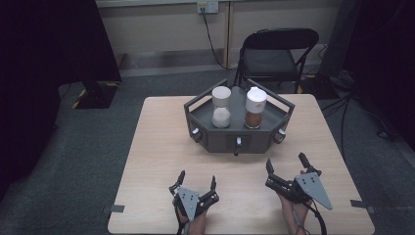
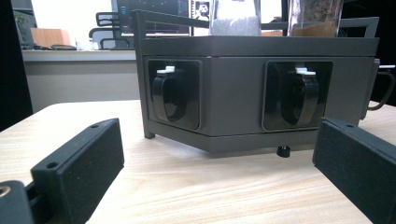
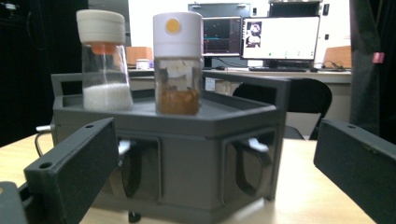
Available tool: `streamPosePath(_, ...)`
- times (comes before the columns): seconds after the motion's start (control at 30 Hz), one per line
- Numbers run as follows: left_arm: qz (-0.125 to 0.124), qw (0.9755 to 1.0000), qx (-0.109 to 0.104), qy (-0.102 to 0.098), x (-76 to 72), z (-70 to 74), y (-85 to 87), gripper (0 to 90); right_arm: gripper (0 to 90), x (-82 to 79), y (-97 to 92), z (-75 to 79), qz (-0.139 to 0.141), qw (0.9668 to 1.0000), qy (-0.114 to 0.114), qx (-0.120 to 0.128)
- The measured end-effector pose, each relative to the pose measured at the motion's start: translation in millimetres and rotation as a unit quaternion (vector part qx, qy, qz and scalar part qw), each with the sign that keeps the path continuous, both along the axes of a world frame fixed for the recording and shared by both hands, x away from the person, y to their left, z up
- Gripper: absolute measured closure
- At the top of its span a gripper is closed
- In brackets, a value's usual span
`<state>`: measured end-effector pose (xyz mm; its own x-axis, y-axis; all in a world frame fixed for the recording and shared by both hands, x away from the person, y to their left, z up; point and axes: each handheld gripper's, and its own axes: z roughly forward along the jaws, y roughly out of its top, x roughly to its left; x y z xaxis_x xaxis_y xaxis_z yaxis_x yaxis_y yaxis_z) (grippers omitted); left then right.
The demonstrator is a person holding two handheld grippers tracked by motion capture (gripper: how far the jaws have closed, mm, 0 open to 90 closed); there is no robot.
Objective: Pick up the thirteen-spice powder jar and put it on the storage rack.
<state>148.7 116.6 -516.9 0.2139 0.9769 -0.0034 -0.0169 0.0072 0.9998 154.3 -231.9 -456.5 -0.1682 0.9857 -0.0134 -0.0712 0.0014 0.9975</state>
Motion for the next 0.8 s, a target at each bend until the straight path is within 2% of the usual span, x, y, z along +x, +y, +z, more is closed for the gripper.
streamPosePath(0.1, 0.0, 1.0, 0.0, 0.0, 0.0, 0.0, 0.0, 1.5, 0.0, -4.8, -1.0, -4.8, -0.006, 1.0, 0.006, -0.001)
streamPosePath(0.27, 0.001, 1.0, 0.0, 0.0, 0.0, 0.0, -0.2, 1.5, 0.0, -13.0, -3.2, -20.4, -0.018, 0.9995, 0.022, 0.016)
streamPosePath(0.4, 0.0, 1.0, 0.0, 0.0, 0.0, 0.0, -0.2, 1.5, 0.0, -17.2, -2.4, -33.6, -0.027, 0.9991, 0.029, 0.015)
streamPosePath(0.63, 0.0, 1.0, 0.0, 0.0, 0.0, -0.1, -0.2, 1.5, 0.0, -22.3, 1.8, -45.6, -0.036, 0.9987, 0.034, 0.015)
streamPosePath(0.8, 0.003, 1.0, 0.0, 0.0, -0.4, -0.1, -1.0, 1.5, 0.0, -25.7, 8.4, -52.3, -0.048, 0.9983, 0.035, 0.004)
